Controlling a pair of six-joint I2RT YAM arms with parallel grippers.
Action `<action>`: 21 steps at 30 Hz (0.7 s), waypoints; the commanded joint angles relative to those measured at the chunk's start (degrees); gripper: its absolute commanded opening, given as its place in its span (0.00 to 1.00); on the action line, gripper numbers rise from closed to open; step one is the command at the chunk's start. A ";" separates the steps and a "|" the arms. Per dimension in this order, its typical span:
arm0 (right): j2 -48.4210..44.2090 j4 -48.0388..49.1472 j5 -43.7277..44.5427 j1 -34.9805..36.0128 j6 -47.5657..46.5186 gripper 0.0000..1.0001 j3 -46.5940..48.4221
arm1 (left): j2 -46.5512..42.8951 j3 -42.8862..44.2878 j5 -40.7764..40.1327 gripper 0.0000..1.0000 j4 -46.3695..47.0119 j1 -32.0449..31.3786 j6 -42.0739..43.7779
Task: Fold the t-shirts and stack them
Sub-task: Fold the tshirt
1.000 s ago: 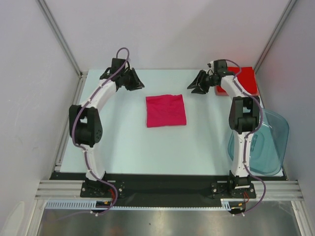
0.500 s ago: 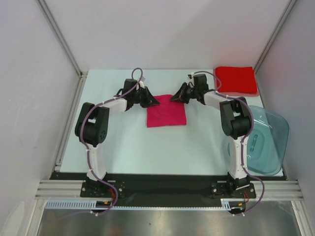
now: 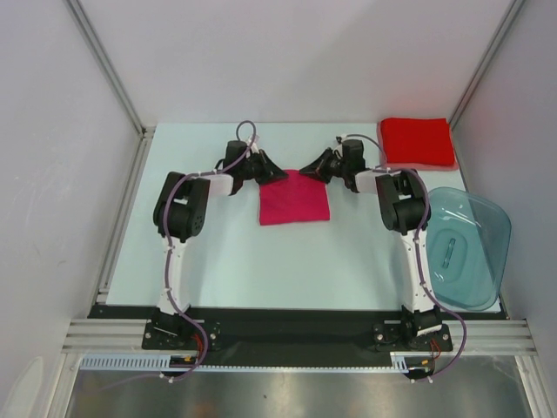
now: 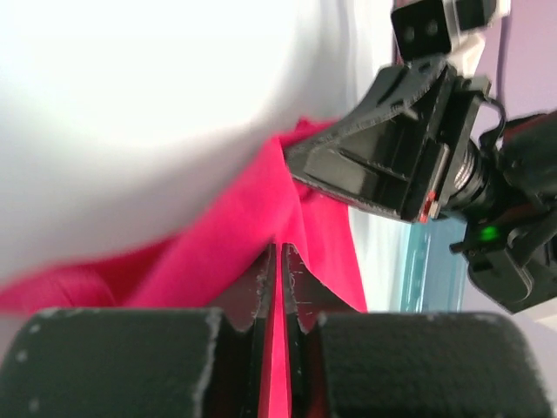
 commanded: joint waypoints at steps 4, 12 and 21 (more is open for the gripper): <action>2.82 2.02 3.80 -2.55 1.43 0.00 4.80 | 6.38 10.37 0.23 0.08 -0.42 2.78 -2.88; 6.16 -6.50 7.84 -3.51 0.46 0.00 8.32 | 11.66 17.84 -1.01 0.07 -10.28 4.45 -1.92; 8.88 -16.95 12.16 -5.62 -1.64 0.00 12.27 | 18.24 29.26 0.31 0.07 -19.76 6.29 3.16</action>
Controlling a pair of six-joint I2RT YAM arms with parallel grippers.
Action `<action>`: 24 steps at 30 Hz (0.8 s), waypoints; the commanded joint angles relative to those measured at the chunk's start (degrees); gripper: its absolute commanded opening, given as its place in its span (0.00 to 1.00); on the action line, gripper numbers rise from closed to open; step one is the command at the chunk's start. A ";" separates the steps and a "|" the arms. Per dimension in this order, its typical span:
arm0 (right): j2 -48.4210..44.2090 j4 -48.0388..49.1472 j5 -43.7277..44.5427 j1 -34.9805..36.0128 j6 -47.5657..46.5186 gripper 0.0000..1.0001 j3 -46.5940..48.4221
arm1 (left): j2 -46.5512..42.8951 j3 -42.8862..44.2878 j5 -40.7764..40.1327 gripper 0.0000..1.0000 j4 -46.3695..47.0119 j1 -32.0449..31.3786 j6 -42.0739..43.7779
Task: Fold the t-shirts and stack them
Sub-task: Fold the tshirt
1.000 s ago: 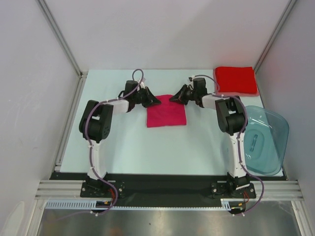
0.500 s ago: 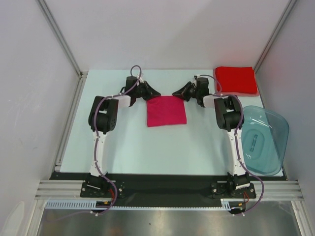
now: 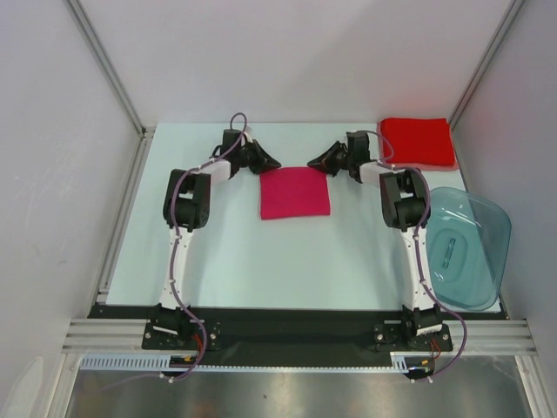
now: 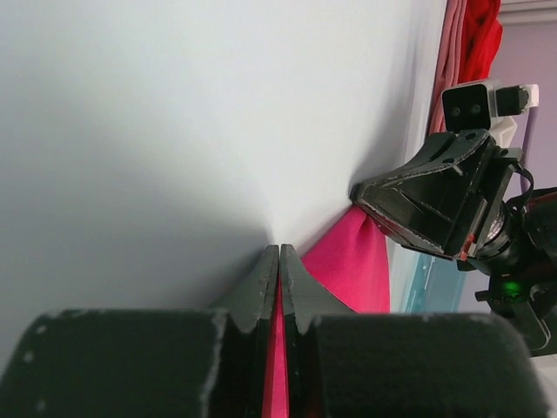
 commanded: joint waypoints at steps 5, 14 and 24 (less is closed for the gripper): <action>6.27 -13.86 4.32 -3.02 -6.36 0.00 9.53 | 4.69 15.00 -0.45 0.13 -13.33 1.79 9.53; 1.88 -29.59 6.07 -3.64 -16.20 0.20 20.95 | -4.79 21.01 -5.55 0.22 -23.53 2.41 18.24; -12.88 -39.63 3.28 -2.59 -25.08 0.39 18.08 | -26.57 -7.51 -0.47 0.19 -13.62 -1.27 14.39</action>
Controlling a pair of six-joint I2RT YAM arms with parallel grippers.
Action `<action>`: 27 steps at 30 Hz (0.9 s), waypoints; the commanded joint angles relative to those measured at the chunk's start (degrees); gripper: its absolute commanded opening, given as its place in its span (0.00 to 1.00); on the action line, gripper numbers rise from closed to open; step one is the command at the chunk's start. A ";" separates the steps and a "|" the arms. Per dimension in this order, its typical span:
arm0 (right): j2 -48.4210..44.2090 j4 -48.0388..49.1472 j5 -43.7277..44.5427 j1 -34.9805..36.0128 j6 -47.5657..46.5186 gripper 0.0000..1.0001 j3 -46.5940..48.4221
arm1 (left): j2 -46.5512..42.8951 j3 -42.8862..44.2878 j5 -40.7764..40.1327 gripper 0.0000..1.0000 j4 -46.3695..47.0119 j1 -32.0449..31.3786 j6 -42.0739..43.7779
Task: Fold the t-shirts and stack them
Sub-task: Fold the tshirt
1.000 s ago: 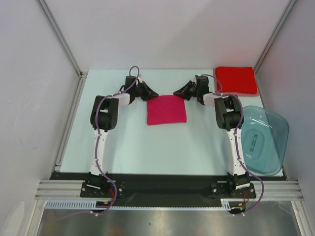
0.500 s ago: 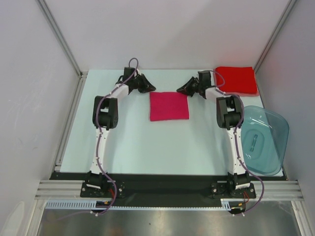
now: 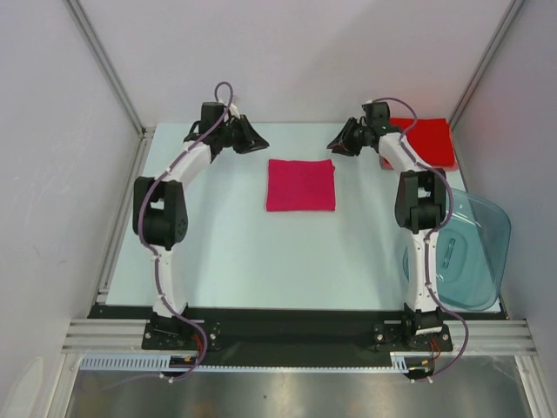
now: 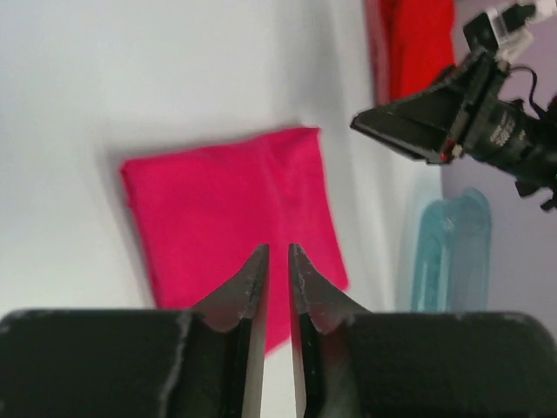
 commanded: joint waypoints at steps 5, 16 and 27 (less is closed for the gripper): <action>-13.78 -0.23 -12.38 4.24 -5.51 0.02 -12.57 | -11.05 -20.64 7.24 0.10 13.75 -5.80 -5.03; -11.34 5.57 -29.52 7.94 -9.73 0.00 -24.20 | -7.89 -30.76 10.49 0.02 19.20 -7.12 -5.21; -5.00 3.29 -36.03 7.85 -13.85 0.00 -24.98 | -3.68 -31.29 11.37 0.01 18.32 -6.60 -3.36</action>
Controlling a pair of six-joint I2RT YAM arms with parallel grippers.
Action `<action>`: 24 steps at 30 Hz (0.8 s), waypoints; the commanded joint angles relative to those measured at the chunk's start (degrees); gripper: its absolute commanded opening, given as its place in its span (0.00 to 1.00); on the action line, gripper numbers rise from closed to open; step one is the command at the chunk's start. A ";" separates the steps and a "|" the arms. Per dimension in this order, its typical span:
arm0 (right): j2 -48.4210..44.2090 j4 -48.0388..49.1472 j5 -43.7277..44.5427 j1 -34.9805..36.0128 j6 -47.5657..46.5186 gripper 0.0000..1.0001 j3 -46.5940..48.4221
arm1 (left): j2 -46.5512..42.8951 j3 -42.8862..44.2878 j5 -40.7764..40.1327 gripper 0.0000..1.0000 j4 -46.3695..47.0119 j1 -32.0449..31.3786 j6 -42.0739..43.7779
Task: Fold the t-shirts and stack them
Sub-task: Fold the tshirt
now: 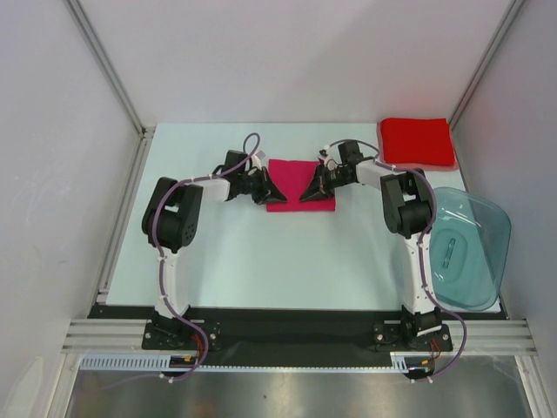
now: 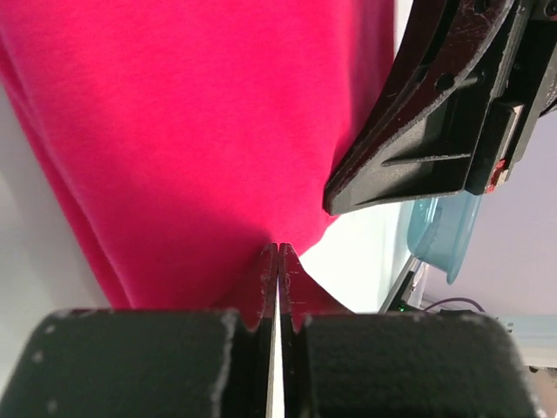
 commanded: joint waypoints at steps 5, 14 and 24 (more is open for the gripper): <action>0.51 -0.19 -4.45 -2.84 -5.06 0.00 -3.53 | 3.02 -1.68 1.44 0.00 1.25 1.91 1.78; -0.11 -5.20 -2.52 -9.26 -12.09 0.00 -6.70 | 5.14 -1.07 0.48 0.00 -3.40 3.76 6.17; -7.83 -10.91 4.68 -12.96 -14.91 0.00 -11.00 | -1.17 -1.41 -2.94 0.01 -7.27 3.85 10.38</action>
